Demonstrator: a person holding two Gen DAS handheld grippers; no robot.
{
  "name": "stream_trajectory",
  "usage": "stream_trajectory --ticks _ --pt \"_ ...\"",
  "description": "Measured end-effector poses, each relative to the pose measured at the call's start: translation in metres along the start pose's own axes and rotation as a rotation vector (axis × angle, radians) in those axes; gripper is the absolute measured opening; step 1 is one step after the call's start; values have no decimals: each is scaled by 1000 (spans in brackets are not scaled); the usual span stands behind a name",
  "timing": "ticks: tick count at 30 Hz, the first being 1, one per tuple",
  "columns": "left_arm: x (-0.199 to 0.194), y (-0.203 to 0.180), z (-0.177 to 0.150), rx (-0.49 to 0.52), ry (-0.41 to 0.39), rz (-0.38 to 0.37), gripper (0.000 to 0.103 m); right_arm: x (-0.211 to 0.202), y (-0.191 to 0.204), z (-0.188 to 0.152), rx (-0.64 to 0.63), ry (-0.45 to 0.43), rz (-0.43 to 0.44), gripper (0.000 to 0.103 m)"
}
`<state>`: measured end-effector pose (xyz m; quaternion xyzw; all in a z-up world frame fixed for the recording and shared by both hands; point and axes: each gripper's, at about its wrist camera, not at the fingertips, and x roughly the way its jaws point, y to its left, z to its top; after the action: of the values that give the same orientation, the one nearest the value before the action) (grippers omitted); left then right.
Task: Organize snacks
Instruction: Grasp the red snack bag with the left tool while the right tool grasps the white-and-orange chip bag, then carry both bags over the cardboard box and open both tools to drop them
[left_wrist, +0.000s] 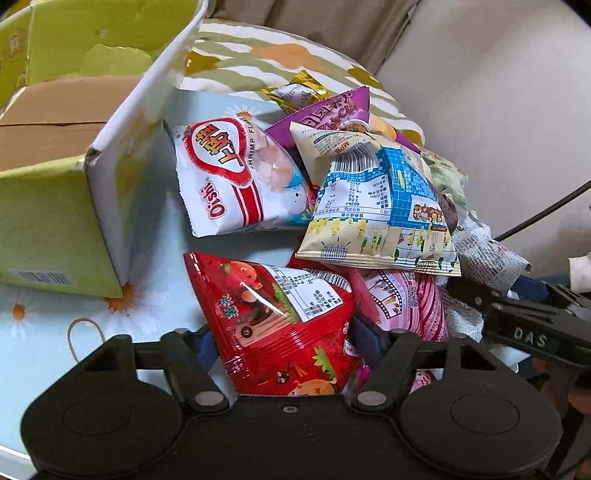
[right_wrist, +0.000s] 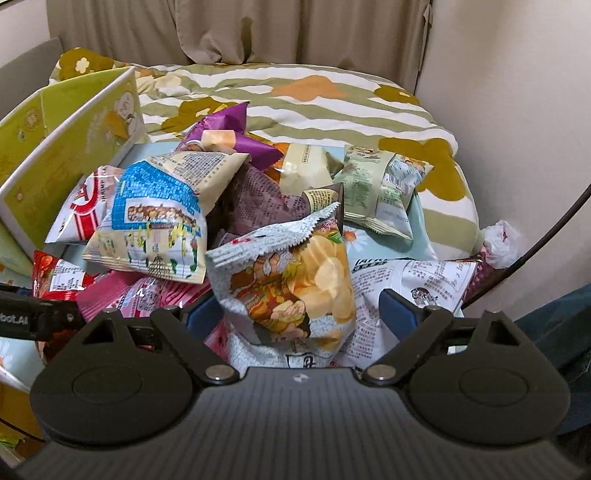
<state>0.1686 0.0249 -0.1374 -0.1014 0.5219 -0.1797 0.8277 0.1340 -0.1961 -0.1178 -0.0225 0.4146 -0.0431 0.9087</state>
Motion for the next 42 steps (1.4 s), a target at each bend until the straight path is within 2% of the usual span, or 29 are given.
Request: stream_trajectory --ticks 7,11,13,15,19,21,33,42 --pt "-7 2 -4 12 -2 2 70 12 1 6 -7 -2 29 102" --pt "-14 -2 -6 33 -25 15 66 22 -3 5 33 34 76 90" --pt "-20 -6 -7 45 -42 24 65 25 -6 5 51 48 101 87" --pt "-26 -9 -7 58 -62 42 64 24 -7 4 42 45 110 84" --pt "-36 -11 -6 52 -91 55 62 16 -9 4 44 37 146 71" --pt "-43 -13 -8 49 -110 66 62 12 -10 5 47 26 158 69" --pt "-103 -30 -17 10 -256 139 62 -38 -15 22 -2 -75 226 68" --pt "-161 -35 -5 -25 -435 219 62 -79 -10 54 -72 -191 326 68"
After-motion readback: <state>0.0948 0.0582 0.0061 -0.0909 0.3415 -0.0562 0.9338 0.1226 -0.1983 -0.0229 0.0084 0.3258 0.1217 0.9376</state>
